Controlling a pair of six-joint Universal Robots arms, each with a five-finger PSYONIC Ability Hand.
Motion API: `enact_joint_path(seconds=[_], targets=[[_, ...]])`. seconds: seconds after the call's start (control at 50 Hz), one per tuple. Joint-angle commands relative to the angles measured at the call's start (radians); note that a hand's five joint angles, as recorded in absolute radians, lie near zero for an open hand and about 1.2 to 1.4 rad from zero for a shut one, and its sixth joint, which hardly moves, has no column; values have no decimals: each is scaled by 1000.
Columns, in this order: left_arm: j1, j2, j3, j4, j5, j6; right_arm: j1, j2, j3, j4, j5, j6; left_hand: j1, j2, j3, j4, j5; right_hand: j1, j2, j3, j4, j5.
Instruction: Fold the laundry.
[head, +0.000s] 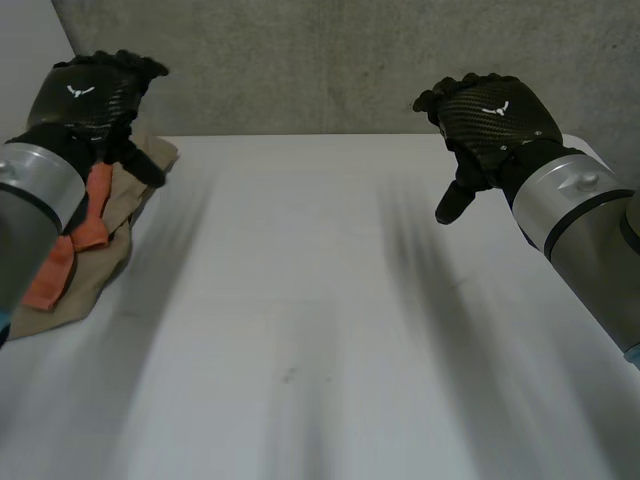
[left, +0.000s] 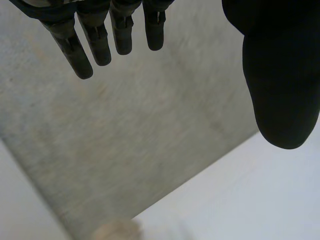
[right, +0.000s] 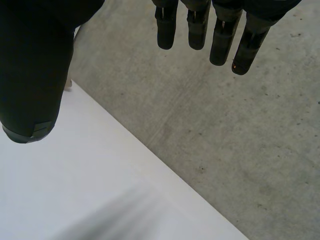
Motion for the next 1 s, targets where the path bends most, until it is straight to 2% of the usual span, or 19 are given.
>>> enact_joint_path(seconds=[0.02, 0.14, 0.3, 0.38, 0.42, 0.48, 0.5, 0.54, 0.58, 0.64, 0.8, 0.82, 0.86, 0.92, 1.0], targets=[[150, -274, 180, 14, -1, 252, 0, 4, 5, -1, -1, -20, -25, -25, -31, -25, -37, -18, -36, -34, -53, -60], [255, -508, 331, 48, -77, 385, -1, 13, 5, 1, -1, -20, -20, -19, -25, -19, -31, -18, -36, -34, -53, -60], [310, -726, 464, 102, -129, 580, -1, 30, 11, -1, -1, -20, -17, -16, -22, -16, -28, -18, -36, -34, -53, -60], [322, -789, 495, 103, -131, 631, 0, 38, 14, -1, -1, -22, 36, 36, 31, 37, 24, -18, -36, -34, -53, -60], [325, -803, 506, 103, -131, 638, 0, 39, 15, -1, -1, -20, 156, 156, 151, 157, 144, -18, -36, -34, -53, -60], [325, -817, 524, 103, -133, 637, 0, 39, 15, -1, -1, -22, 783, 783, 778, 784, 771, -18, -36, -34, -53, -60], [321, -817, 532, 105, -139, 634, 0, 39, 15, -1, -1, -22, 1186, 1186, 1180, 1186, 1174, -18, -36, -34, -53, -60], [313, -816, 535, 106, -162, 628, -1, 39, 14, -1, -1, -22, 1190, 1190, 1184, 1190, 1178, -18, -36, -34, -53, -60], [302, -797, 537, 118, -210, 603, -4, 38, 12, -1, -1, -22, 1190, 1190, 1184, 1190, 1178, -18, -36, -34, -53, -60], [267, -744, 538, 115, -231, 543, -11, 38, 8, -3, -1, -20, 1190, 1190, 1184, 1190, 1178, -18, -36, -34, -53, -60], [83, -423, 434, 56, -222, 192, -15, 26, -23, -1, 5, -19, 1190, 1190, 1184, 1190, 1178, -18, -36, -34, -53, -60], [33, -356, 402, 34, -206, 124, -15, 24, -28, -1, 5, -17, 1190, 1190, 1184, 1190, 1178, -18, -36, -34, -53, -60], [-24, -294, 371, 17, -179, 68, -17, 23, -35, -3, 7, -17, 1190, 1190, 1184, 1190, 1178, -18, -36, -34, -53, -60], [-116, -208, 302, 14, -137, 20, -18, 19, -40, 1, 8, -20, 1190, 1190, 1184, 1190, 1178, -18, -36, -34, -53, -60], [-139, -207, 244, 54, -137, 74, -18, 4, -38, 19, 7, -20, 1190, 1190, 1184, 1190, 1178, -18, -36, -34, -53, -60]])
